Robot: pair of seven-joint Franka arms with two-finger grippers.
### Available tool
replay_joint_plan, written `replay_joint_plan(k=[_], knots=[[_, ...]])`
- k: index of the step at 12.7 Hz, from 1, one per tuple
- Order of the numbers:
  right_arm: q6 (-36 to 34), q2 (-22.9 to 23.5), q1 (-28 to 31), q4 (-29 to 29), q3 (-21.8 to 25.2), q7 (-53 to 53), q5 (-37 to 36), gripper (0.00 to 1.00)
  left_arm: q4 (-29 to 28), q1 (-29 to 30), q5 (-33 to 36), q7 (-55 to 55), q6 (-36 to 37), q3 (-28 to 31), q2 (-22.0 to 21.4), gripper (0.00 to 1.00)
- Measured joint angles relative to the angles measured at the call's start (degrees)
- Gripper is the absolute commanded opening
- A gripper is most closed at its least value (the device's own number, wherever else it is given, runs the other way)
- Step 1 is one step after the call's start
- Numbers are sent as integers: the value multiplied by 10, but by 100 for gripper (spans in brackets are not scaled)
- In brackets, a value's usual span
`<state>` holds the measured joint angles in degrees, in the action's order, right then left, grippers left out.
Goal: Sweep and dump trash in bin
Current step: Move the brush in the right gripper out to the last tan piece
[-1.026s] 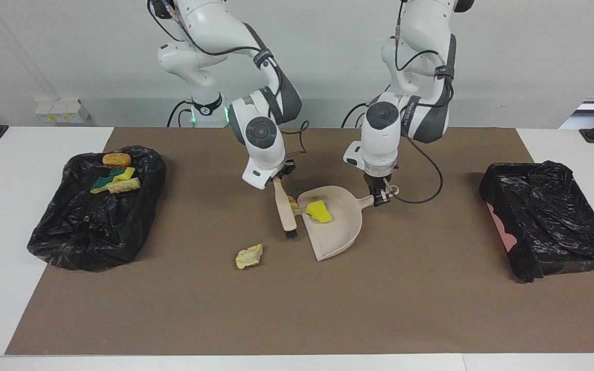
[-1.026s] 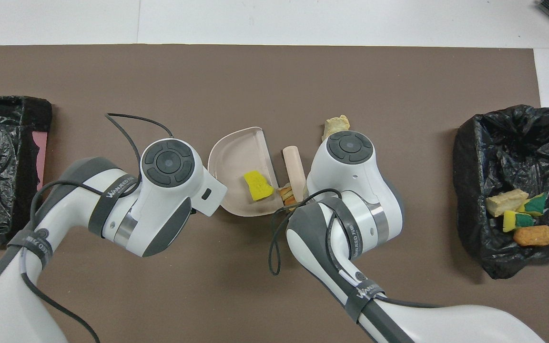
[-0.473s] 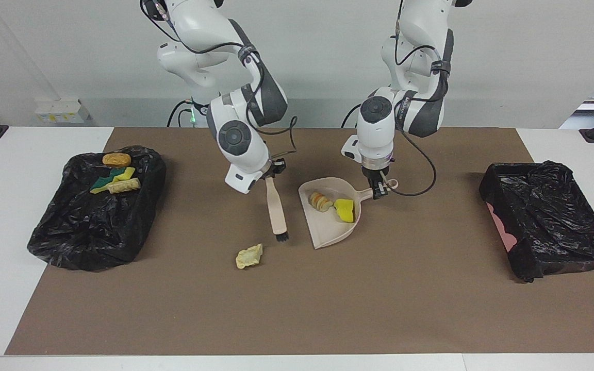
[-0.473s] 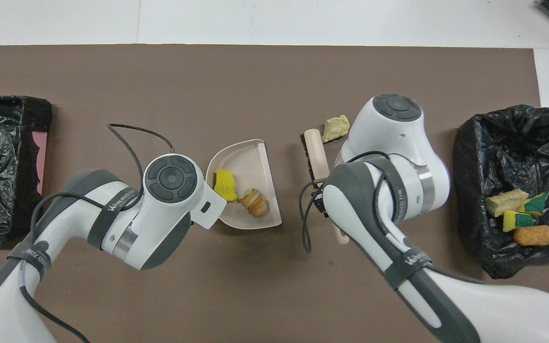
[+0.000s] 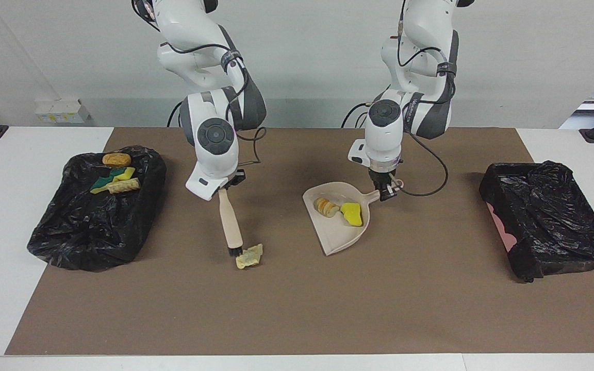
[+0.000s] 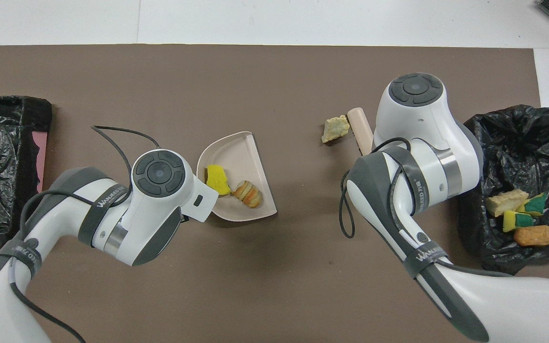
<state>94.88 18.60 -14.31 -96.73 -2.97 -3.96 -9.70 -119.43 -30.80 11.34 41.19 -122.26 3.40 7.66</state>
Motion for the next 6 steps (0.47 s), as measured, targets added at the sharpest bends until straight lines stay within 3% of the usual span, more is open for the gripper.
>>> replay_joint_plan(k=[2,6], knots=[[19,21,6,4,0,17,-34,0,-1,0,0,-9,-8,0,0,0],[72,55,11,12,-3,32,-33,0,-2,1,0,-14,-10,0,0,0]])
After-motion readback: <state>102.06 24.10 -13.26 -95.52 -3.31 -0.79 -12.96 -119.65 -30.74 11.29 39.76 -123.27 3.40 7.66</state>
